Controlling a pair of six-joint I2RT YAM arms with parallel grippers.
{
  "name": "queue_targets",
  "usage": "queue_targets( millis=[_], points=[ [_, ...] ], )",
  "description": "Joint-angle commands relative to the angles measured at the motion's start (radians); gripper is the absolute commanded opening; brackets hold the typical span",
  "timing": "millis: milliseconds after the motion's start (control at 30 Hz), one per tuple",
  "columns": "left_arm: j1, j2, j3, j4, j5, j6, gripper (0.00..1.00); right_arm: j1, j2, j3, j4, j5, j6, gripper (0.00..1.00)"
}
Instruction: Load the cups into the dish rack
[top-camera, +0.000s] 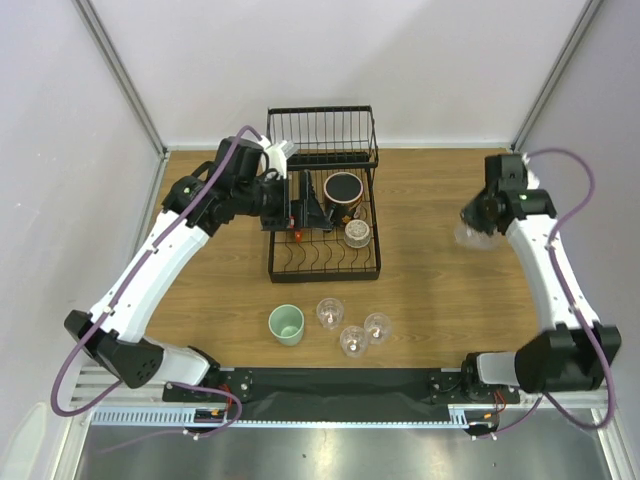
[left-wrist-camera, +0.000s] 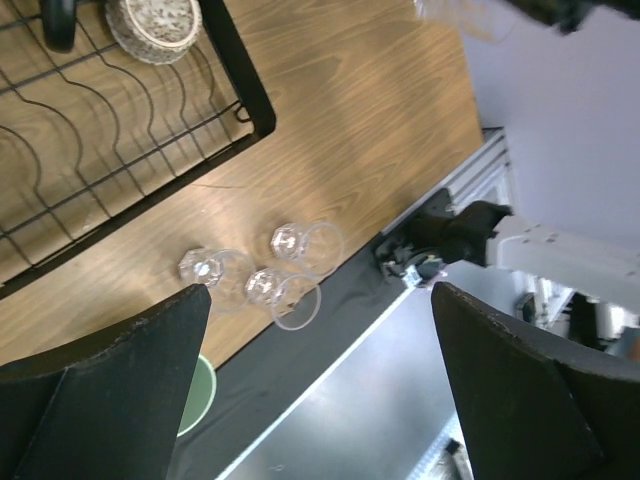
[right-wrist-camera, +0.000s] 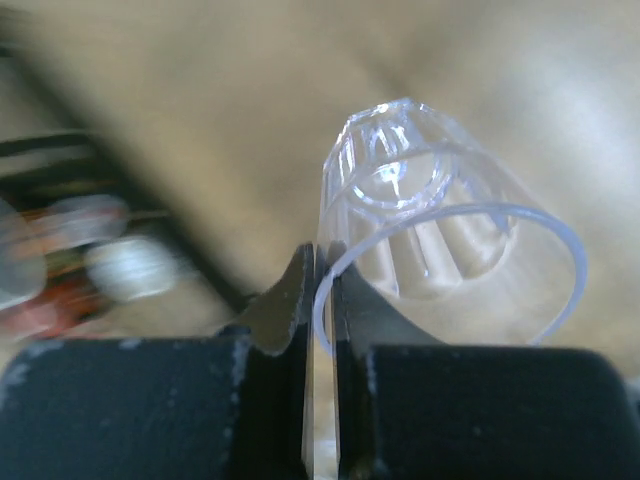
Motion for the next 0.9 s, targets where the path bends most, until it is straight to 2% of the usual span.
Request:
queue_targets(
  millis=[0, 33, 67, 167, 200, 267, 333, 367, 433, 467, 533, 600, 733, 800, 867],
  points=[
    [0.030, 0.008, 0.043, 0.060, 0.084, -0.070, 0.99, 0.038, -0.090, 0.163, 0.022, -0.101, 0.032, 0.00],
    [0.037, 0.011, 0.044, 0.063, 0.088, -0.079, 1.00, 0.039, -0.099, 0.177, 0.056, -0.162, 0.018, 0.00],
    [0.042, 0.011, 0.044, 0.065, 0.083, -0.102, 1.00, 0.039, -0.117, 0.174, 0.102, -0.315, 0.021, 0.00],
    [0.059, 0.001, 0.028, 0.121, 0.089, -0.165, 1.00, 0.053, -0.142, 0.136, 0.402, -0.593, 0.097, 0.00],
    [0.062, -0.024, 0.017, 0.150, 0.091, -0.185, 1.00, 0.070, -0.146, 0.130, 0.458, -0.640, 0.117, 0.00],
    [0.068, -0.054, -0.033, 0.227, 0.103, -0.252, 1.00, 0.136, -0.162, 0.137, 0.538, -0.695, 0.134, 0.00],
    [0.070, -0.106, -0.086, 0.394, 0.101, -0.315, 1.00, 0.180, -0.171, 0.156, 0.648, -0.729, 0.116, 0.00],
    [0.071, -0.122, -0.154, 0.469, 0.115, -0.399, 1.00, 0.225, -0.176, 0.165, 0.676, -0.759, 0.111, 0.00],
    [0.070, -0.178, -0.236, 0.711, 0.129, -0.494, 1.00, 0.256, -0.173, 0.173, 0.760, -0.798, 0.136, 0.00],
    [0.068, -0.203, -0.324, 0.788, 0.097, -0.584, 1.00, 0.275, -0.170, 0.170, 0.794, -0.836, 0.156, 0.00],
    [0.055, -0.275, -0.420, 0.982, 0.011, -0.645, 1.00, 0.289, -0.160, 0.168, 0.880, -0.861, 0.205, 0.00],
    [0.042, -0.389, -0.540, 1.065, -0.160, -0.691, 1.00, 0.299, -0.150, 0.166, 0.953, -0.887, 0.272, 0.00],
    [0.022, -0.489, -0.653, 1.123, -0.277, -0.717, 1.00, 0.314, -0.113, 0.156, 1.104, -0.962, 0.415, 0.00],
    [-0.002, -0.510, -0.676, 1.154, -0.313, -0.682, 1.00, 0.326, -0.099, 0.148, 1.142, -0.973, 0.441, 0.00],
    [-0.080, -0.516, -0.672, 1.195, -0.407, -0.595, 1.00, 0.343, -0.088, 0.125, 1.215, -0.985, 0.499, 0.00]
  ],
)
